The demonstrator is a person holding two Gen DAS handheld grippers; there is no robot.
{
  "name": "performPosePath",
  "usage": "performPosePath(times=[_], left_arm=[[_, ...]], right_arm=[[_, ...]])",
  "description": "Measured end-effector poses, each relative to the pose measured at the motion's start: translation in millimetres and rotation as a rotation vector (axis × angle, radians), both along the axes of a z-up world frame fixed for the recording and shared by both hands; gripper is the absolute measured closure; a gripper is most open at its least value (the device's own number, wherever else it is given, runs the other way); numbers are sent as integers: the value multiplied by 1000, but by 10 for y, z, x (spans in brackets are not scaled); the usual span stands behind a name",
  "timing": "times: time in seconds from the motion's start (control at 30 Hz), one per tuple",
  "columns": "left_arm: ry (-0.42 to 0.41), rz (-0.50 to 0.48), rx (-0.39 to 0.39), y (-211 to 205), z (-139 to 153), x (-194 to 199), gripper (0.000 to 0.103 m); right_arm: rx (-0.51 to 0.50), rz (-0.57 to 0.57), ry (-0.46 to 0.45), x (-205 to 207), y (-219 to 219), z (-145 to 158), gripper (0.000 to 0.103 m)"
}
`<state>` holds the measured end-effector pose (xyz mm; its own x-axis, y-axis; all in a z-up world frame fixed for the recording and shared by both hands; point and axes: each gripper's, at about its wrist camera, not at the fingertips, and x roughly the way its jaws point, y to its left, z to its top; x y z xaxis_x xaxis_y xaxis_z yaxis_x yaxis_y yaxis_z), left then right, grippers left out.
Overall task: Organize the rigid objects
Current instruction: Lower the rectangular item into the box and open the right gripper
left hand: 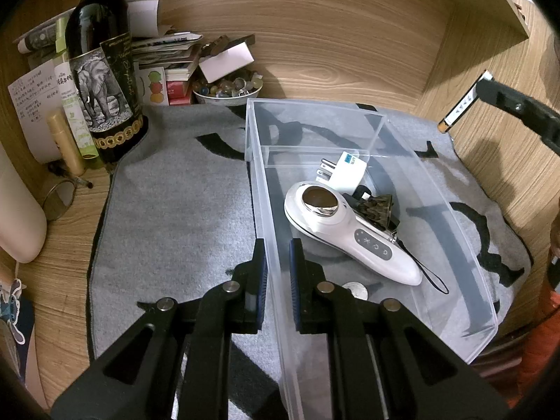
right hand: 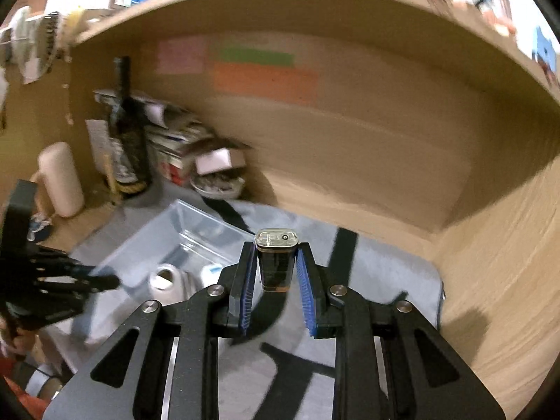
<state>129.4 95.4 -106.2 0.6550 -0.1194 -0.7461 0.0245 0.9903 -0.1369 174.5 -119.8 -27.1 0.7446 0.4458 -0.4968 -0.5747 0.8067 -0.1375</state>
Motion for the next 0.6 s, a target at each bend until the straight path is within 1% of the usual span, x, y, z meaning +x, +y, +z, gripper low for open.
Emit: performPosePath(times=[0.13, 0.3, 0.43, 0.5, 0.6], left_arm=[[-1, -1, 3, -2, 0, -2, 92], [0, -1, 7, -15, 9, -8, 92], [-1, -2, 8, -17, 11, -9, 92], [-1, -1, 8, -21, 12, -11, 92], [-1, -2, 8, -22, 12, -11, 92]], right_arm=[[0, 60, 2, -93, 157, -14, 82], [-31, 108, 46, -68, 432, -208, 82], [-42, 118, 91, 31, 596, -369, 82], [-50, 113, 106, 75, 641, -441, 82], [-68, 102, 152, 146, 661, -566, 82]])
